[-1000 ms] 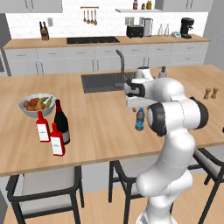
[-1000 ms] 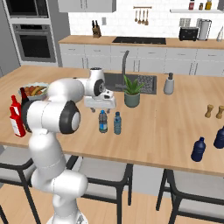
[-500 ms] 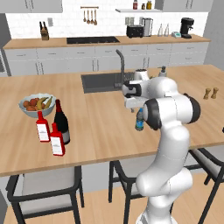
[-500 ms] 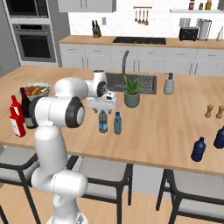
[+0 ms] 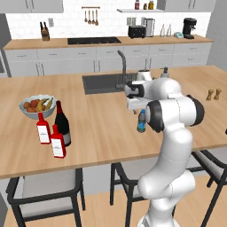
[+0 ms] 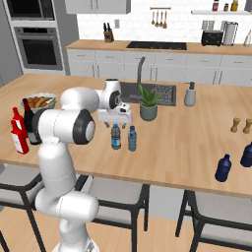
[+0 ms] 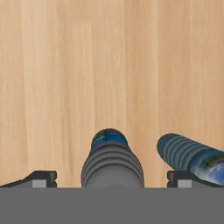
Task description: Move the plastic bottles in the middle to the plastics group, and the glass bottles in the middle to the glass group.
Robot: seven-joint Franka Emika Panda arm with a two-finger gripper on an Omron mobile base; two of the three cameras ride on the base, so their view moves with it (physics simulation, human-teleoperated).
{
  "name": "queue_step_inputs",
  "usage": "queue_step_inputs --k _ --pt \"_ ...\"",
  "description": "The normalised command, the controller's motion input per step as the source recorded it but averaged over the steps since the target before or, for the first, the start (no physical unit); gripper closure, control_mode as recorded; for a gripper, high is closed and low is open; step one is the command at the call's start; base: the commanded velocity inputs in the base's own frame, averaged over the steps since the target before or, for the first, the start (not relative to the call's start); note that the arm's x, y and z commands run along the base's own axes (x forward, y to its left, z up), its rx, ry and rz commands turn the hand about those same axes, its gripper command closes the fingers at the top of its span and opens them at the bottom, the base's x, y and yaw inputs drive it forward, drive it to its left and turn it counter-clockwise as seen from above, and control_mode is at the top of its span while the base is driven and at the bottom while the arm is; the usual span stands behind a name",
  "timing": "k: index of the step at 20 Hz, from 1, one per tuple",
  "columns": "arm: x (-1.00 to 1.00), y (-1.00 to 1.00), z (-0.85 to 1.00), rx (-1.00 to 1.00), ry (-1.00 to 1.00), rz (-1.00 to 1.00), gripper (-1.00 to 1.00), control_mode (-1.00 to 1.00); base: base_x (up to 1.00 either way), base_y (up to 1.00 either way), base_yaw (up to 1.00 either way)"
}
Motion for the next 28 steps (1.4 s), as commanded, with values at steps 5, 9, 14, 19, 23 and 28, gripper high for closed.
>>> queue_step_inputs --k 5,9,14,19,23,28 --pt "-0.09 0.00 -0.07 0.00 0.00 0.00 -1.00 -1.00 0.00 0.00 0.00" --pt "-0.03 0.00 -0.06 0.00 0.00 0.00 -1.00 -1.00 0.00 0.00 0.00" --pt "-0.01 0.00 -0.06 0.00 0.00 0.00 -1.00 -1.00 0.00 0.00 0.00" --pt "-0.01 0.00 -0.16 0.00 0.00 -0.02 1.00 -1.00 0.00 0.00 0.00" --pt "-0.08 0.00 -0.14 0.00 0.00 -0.03 1.00 -1.00 0.00 0.00 0.00" --pt "-0.33 -0.05 0.02 0.04 -0.07 -0.01 1.00 -1.00 0.00 0.00 0.00"
